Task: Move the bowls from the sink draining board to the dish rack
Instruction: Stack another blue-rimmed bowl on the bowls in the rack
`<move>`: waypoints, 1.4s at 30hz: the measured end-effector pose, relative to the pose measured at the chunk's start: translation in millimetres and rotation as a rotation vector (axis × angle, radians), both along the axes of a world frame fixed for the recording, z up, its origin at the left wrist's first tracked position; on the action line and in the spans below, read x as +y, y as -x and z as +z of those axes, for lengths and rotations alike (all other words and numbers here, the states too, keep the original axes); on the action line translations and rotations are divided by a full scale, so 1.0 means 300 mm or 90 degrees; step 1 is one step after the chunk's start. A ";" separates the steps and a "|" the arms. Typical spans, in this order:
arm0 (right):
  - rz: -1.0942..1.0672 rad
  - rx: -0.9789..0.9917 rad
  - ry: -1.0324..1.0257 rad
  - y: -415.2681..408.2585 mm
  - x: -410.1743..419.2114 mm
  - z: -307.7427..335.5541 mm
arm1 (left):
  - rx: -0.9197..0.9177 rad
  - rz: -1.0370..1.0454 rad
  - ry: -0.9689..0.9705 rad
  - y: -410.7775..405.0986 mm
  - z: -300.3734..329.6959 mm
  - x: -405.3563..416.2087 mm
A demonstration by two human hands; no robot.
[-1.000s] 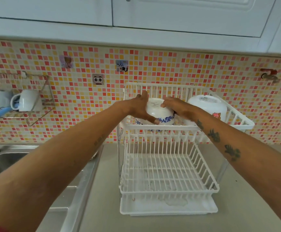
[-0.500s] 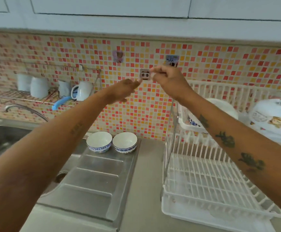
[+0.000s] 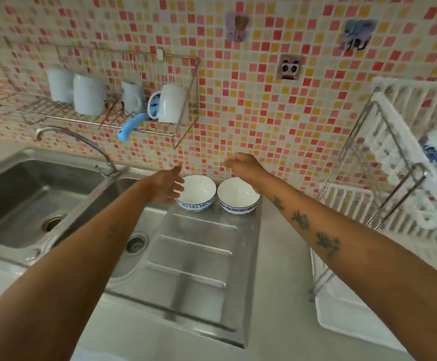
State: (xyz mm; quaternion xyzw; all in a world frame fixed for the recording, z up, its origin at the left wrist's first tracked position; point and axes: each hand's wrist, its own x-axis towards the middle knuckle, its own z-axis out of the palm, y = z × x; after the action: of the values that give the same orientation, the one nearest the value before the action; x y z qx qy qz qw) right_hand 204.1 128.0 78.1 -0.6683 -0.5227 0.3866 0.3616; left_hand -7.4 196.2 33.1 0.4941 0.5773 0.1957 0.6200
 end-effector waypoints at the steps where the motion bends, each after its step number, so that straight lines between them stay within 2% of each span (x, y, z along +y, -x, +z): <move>1: -0.030 0.009 0.024 -0.021 0.023 -0.043 | 0.005 -0.015 0.036 0.000 -0.051 0.016; 5: -0.135 0.004 0.105 -0.124 0.101 -0.198 | 0.008 -0.024 0.108 -0.055 -0.208 0.055; 13: -0.327 0.113 0.195 -0.233 0.230 -0.469 | -0.126 -0.049 0.273 -0.288 -0.405 0.118; 20: -0.370 0.143 0.210 -0.207 0.255 -0.543 | -0.213 0.102 0.289 -0.485 -0.484 0.130; 26: -0.406 0.237 0.185 -0.217 0.277 -0.615 | -0.256 0.183 0.247 -0.522 -0.530 0.157; 35: -0.460 0.279 0.130 -0.213 0.243 -0.601 | -0.283 0.145 0.189 -0.519 -0.504 0.113; 39: -0.453 0.268 0.043 -0.220 0.195 -0.475 | -0.368 0.146 0.160 -0.498 -0.386 0.055; 42: -0.441 0.280 -0.059 -0.213 0.143 -0.301 | -0.526 0.056 0.187 -0.457 -0.238 0.012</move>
State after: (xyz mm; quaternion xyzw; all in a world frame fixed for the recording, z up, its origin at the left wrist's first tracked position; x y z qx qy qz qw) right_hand 268.0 170.8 -12.3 -0.6893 -0.1942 0.3519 0.6028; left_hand 129.6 199.7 -38.4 0.2559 0.3231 0.3193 0.8533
